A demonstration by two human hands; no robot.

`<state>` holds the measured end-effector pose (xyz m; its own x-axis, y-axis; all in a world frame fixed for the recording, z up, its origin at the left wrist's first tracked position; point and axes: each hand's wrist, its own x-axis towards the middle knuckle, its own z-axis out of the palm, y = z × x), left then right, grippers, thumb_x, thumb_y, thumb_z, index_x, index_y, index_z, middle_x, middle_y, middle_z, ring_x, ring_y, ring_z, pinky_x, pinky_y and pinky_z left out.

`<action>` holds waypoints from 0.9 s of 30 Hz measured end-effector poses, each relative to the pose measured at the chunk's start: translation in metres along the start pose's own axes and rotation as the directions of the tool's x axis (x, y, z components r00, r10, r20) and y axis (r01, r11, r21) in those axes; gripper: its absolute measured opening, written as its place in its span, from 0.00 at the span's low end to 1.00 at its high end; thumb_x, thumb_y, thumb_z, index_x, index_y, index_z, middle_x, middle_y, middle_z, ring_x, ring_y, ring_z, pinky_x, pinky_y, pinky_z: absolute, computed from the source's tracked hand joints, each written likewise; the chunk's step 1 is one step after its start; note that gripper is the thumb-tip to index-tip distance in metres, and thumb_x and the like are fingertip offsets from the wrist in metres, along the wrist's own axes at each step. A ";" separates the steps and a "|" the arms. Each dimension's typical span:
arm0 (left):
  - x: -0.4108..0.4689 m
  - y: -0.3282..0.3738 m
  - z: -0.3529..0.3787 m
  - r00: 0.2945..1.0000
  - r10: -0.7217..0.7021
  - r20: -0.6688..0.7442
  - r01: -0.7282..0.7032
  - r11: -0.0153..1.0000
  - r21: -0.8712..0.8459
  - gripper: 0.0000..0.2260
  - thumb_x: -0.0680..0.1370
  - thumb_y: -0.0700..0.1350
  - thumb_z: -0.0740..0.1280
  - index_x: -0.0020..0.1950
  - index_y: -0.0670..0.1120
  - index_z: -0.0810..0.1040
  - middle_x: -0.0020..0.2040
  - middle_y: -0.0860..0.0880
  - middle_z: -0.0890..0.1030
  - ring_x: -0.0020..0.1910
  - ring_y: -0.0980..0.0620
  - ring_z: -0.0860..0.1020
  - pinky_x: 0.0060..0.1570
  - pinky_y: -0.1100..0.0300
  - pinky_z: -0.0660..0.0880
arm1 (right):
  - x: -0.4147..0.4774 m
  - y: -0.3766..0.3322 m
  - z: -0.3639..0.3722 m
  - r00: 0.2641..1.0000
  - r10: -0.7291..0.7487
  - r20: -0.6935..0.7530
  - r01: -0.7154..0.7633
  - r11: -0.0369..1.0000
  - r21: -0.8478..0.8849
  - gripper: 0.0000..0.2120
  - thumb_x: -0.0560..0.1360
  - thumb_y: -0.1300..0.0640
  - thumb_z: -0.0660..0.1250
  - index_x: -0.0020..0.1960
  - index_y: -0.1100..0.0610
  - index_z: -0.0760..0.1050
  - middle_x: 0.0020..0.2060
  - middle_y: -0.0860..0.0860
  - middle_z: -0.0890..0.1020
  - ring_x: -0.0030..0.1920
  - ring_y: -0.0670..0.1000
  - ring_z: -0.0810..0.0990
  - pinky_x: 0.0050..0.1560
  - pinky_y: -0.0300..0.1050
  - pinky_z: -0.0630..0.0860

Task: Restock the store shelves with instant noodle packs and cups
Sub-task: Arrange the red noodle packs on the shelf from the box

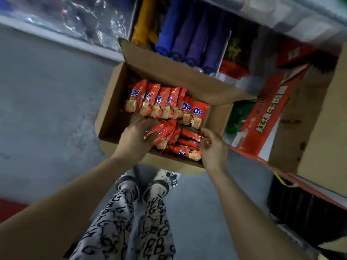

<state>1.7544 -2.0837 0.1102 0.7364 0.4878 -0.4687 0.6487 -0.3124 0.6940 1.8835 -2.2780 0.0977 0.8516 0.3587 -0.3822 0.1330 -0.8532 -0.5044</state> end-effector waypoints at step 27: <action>0.072 -0.106 0.136 0.987 -0.084 0.138 0.077 0.996 0.054 0.15 0.78 0.44 0.68 0.65 0.51 0.78 0.60 0.47 0.80 0.57 0.48 0.79 0.55 0.47 0.78 | 0.112 0.129 0.113 0.958 0.107 0.266 0.016 0.906 -0.423 0.20 0.79 0.56 0.67 0.70 0.52 0.71 0.62 0.55 0.80 0.60 0.59 0.78 0.58 0.53 0.75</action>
<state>1.7648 -2.1259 -0.0714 0.6990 0.3953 -0.5960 0.7128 -0.3172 0.6255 1.9387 -2.3054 -0.0979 0.6955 0.3527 -0.6260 0.3482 -0.9275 -0.1358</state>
